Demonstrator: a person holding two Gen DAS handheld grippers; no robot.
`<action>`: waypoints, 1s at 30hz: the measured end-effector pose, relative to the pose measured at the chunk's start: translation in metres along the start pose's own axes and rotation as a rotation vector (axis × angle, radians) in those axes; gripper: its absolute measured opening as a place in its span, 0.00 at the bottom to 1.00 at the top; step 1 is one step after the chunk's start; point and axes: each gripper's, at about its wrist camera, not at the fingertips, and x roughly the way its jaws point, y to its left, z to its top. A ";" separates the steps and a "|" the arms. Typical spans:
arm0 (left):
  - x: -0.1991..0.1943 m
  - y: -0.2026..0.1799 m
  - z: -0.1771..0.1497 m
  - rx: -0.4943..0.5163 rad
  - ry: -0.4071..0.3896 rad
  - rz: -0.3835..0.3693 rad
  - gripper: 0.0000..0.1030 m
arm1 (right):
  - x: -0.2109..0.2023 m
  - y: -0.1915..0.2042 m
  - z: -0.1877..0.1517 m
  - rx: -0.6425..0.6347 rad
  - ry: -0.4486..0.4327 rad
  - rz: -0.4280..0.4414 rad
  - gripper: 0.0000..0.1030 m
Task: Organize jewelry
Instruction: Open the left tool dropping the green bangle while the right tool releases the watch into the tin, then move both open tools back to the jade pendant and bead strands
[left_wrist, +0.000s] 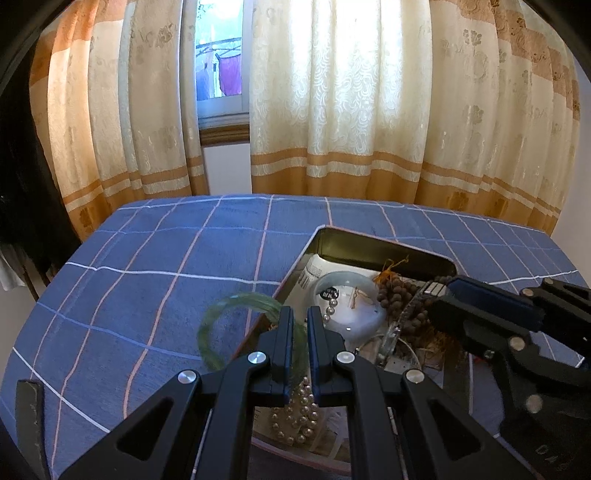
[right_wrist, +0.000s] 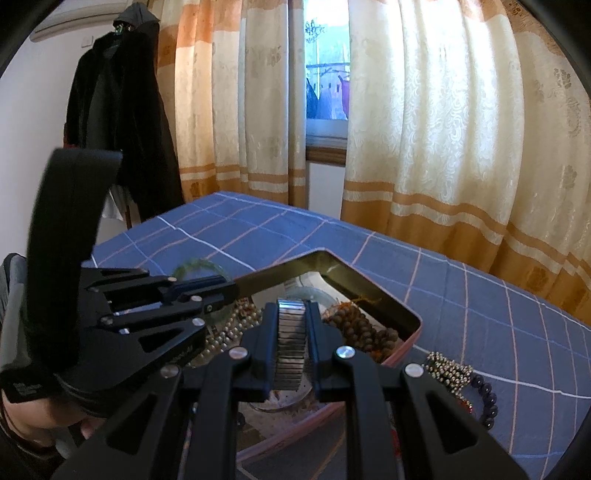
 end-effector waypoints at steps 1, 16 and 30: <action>0.001 0.000 -0.001 -0.005 0.005 -0.009 0.07 | 0.002 0.000 -0.001 -0.001 0.007 -0.002 0.17; 0.002 0.000 -0.004 -0.084 0.031 -0.096 0.34 | 0.006 -0.016 -0.009 0.054 0.024 -0.011 0.44; -0.002 -0.008 -0.003 -0.070 0.029 -0.062 0.50 | 0.003 -0.031 -0.011 0.094 0.027 -0.029 0.50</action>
